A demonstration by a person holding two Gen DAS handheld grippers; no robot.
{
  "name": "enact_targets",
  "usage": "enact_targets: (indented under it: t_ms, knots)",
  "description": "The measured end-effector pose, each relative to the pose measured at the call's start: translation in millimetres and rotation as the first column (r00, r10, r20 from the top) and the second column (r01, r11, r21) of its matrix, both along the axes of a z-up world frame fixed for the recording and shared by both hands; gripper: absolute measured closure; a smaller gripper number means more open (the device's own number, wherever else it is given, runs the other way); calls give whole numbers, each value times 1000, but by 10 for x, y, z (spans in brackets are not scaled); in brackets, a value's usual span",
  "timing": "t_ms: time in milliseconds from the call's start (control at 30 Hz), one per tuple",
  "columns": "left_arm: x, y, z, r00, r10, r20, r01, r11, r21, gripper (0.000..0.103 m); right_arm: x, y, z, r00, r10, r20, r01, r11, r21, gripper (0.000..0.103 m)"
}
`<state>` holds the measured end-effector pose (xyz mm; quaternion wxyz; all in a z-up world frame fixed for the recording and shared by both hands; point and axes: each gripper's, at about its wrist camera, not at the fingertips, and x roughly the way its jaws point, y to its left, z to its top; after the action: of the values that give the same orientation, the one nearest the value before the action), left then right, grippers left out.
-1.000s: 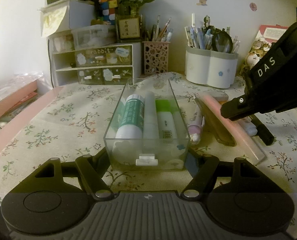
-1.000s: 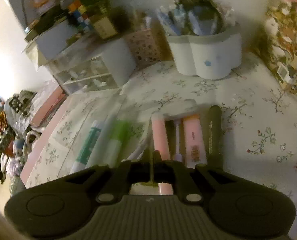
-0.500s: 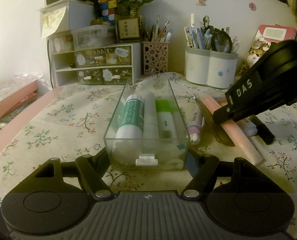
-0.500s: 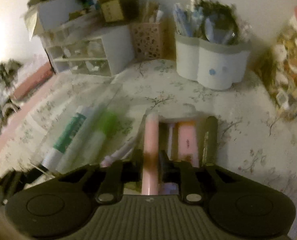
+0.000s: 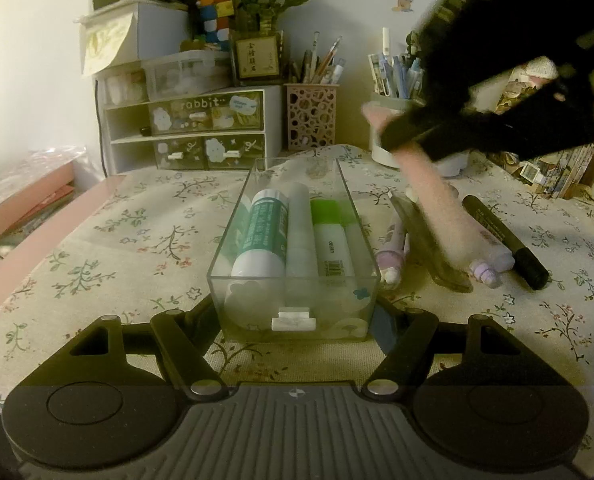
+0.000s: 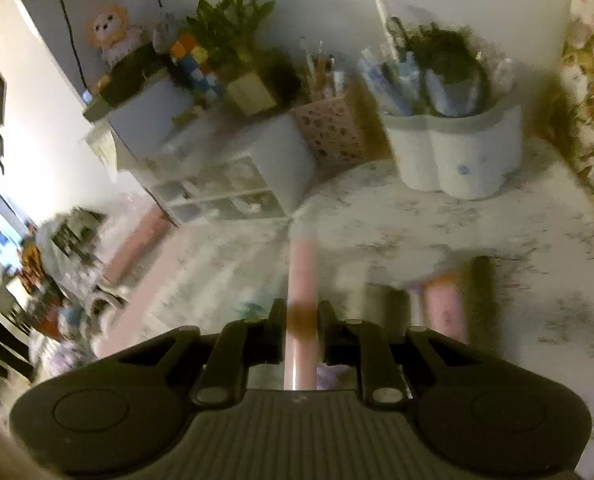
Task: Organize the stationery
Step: 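Lower the pink marker into the box beside the highlighter, release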
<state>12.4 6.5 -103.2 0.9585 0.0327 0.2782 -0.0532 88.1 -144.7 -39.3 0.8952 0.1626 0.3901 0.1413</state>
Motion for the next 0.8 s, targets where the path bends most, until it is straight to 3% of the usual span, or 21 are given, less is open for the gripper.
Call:
enact_targets:
  t_ms: [233, 567, 800]
  knots:
    - [-5, -3, -6, 1000, -1, 2, 1, 1000, 0, 31, 186, 151, -48, 999, -20, -46, 25, 992, 125, 84]
    - [-3, -6, -6, 1000, -2, 0, 2, 1000, -1, 31, 317, 349, -195, 994, -22, -112, 29, 998, 62, 83]
    - [0, -5, -3, 1000, -3, 0, 3, 1000, -1, 31, 242, 166, -166, 995, -43, -90, 51, 994, 95, 83]
